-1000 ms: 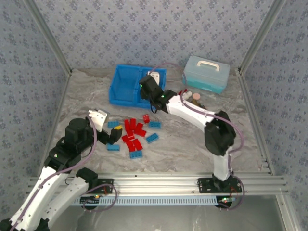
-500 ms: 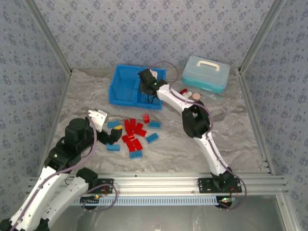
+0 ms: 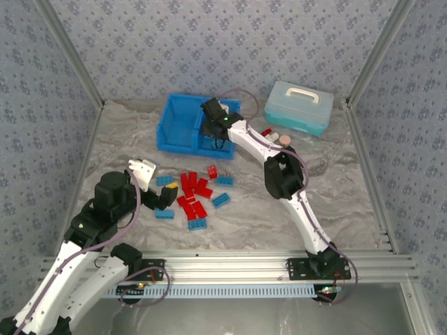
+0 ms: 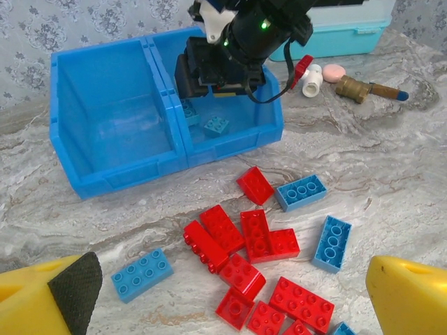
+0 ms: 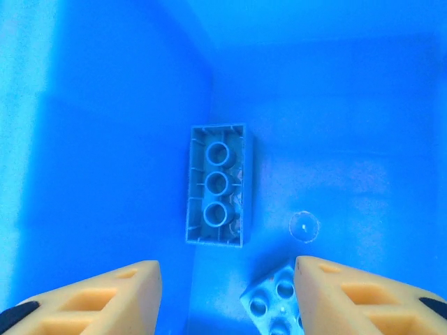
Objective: Sort the legos into containers by color
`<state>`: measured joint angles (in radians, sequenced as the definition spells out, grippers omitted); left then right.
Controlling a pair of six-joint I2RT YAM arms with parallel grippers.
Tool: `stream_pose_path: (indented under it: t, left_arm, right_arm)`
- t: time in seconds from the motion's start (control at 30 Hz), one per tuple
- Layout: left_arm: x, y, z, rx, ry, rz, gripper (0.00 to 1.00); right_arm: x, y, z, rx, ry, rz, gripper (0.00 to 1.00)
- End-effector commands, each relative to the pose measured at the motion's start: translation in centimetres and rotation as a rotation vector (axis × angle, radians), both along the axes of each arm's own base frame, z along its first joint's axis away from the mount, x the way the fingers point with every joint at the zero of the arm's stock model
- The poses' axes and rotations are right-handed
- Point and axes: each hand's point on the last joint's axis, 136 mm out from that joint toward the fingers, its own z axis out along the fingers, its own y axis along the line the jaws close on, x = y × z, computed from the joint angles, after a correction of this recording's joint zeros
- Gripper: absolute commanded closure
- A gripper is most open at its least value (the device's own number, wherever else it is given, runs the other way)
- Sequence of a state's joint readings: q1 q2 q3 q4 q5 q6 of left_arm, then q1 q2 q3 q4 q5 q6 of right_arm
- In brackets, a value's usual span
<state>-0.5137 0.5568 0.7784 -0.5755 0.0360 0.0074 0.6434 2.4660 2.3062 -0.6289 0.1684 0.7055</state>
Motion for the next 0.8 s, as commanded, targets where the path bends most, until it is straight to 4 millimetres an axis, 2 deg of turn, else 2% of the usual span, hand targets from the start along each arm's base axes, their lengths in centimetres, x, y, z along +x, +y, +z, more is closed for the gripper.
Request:
stream_pose_path:
  t: [0.0, 0.1, 0.17, 0.27, 0.4, 0.53, 0.63, 0.77]
  left_arm:
    - [-0.3, -0.2, 0.5, -0.018, -0.016, -0.012, 0.01]
    - [-0.3, -0.2, 0.5, -0.015, -0.017, -0.01, 0.01]
    - [-0.2, -0.1, 0.5, -0.014, -0.017, -0.006, 0.01]
    - [-0.1, 0.0, 0.4, -0.007, -0.015, 0.001, 0.01]
    - [-0.1, 0.0, 0.5, -0.004, -0.019, 0.001, 0.01]
    - [0.1, -0.1, 0.3, 0.002, -0.013, 0.003, 0.01]
    - [0.4, -0.1, -0.1, 0.013, 0.002, 0.006, 0.01]
    - [0.6, -0.1, -0.6, 0.033, 0.028, 0.014, 0.01]
  right_arm:
    - [-1.9, -0.8, 11.2, 0.038, -0.161, 0.04, 0.45]
    - [-5.0, -1.2, 15.2, 0.011, -0.256, 0.104, 0.45]
    - [-7.8, -1.9, 16.9, -0.027, -0.311, 0.124, 0.44]
    - [-12.7, -3.2, 16.7, -0.094, -0.349, 0.155, 0.42]
    - [-18.8, -4.9, 14.0, -0.146, -0.346, 0.189, 0.41]
    - [-23.9, -5.8, 8.5, -0.221, -0.304, 0.295, 0.36]
    - [-26.5, -5.6, 4.3, -0.301, -0.245, 0.441, 0.22]
    - [-28.1, -5.6, 0.3, -0.359, -0.149, 0.554, 0.0]
